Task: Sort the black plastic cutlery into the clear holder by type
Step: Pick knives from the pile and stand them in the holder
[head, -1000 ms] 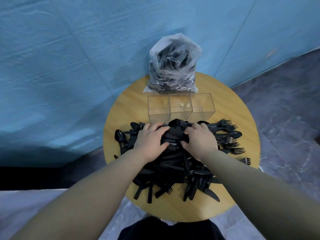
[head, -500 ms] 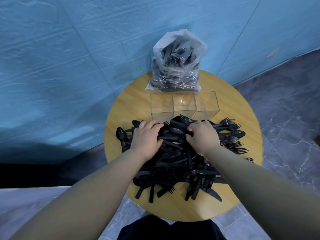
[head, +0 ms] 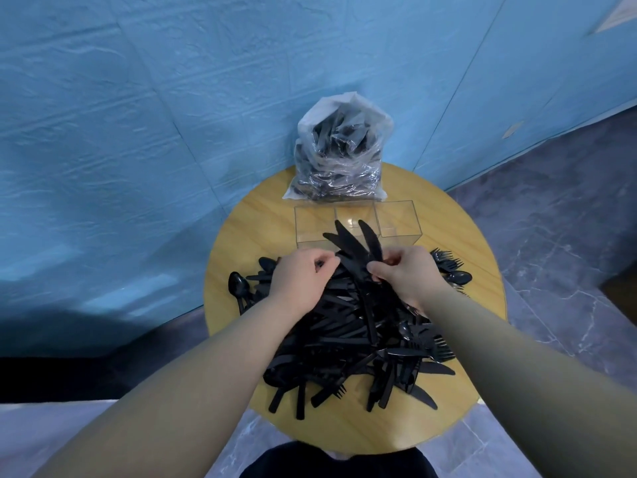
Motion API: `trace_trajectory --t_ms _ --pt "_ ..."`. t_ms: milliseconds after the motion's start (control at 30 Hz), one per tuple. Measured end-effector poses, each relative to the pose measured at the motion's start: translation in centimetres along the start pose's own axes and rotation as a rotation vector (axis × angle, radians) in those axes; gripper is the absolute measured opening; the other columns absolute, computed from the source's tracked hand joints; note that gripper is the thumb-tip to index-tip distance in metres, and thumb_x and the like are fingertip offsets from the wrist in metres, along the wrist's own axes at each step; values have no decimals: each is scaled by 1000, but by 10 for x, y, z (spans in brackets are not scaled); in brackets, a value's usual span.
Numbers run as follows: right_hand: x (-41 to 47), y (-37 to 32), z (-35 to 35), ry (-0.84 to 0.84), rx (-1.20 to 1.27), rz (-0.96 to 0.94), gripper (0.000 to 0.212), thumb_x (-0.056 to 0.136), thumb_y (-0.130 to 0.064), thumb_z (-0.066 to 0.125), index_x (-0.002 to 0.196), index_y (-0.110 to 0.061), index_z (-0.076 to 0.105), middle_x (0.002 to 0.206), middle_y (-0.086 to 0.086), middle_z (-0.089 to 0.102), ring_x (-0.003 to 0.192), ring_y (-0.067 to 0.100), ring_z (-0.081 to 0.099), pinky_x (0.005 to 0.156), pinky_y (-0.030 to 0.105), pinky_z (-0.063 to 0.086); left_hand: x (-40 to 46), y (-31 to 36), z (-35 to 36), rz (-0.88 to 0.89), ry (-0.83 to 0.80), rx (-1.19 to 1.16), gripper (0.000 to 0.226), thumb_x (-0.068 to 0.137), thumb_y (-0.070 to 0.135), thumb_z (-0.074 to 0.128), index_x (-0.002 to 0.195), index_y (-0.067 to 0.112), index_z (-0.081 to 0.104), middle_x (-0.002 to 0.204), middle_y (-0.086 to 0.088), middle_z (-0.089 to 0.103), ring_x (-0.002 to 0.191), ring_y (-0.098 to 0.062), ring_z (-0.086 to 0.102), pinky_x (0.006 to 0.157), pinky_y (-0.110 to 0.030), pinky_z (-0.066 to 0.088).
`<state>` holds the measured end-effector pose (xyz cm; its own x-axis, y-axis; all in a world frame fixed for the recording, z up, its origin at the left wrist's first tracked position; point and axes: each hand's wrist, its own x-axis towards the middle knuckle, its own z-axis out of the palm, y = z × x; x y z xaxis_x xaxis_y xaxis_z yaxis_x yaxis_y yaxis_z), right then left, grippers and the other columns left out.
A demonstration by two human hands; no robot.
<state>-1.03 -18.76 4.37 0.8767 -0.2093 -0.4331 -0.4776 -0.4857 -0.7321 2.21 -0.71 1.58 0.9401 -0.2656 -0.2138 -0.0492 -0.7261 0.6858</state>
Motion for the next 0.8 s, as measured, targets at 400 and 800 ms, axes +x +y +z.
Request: trace_trajectory --t_ms 400,800 --pt "-17 -17 14 -62 341 -4 21 92 -21 62 79 -9 73 69 8 70 59 17 63 61 31 55 -1 27 -11 -250 -56 -636 18 94 28 54 89 17 67 92 -4 73 91 -22 68 88 -43 54" --pt "-14 -32 16 6 516 8 15 87 -24 66 85 -9 65 66 -1 61 43 6 49 43 18 36 -24 28 -23 -173 -270 -592 20 99 21 50 83 10 54 68 -3 59 55 -12 57 56 -23 50"
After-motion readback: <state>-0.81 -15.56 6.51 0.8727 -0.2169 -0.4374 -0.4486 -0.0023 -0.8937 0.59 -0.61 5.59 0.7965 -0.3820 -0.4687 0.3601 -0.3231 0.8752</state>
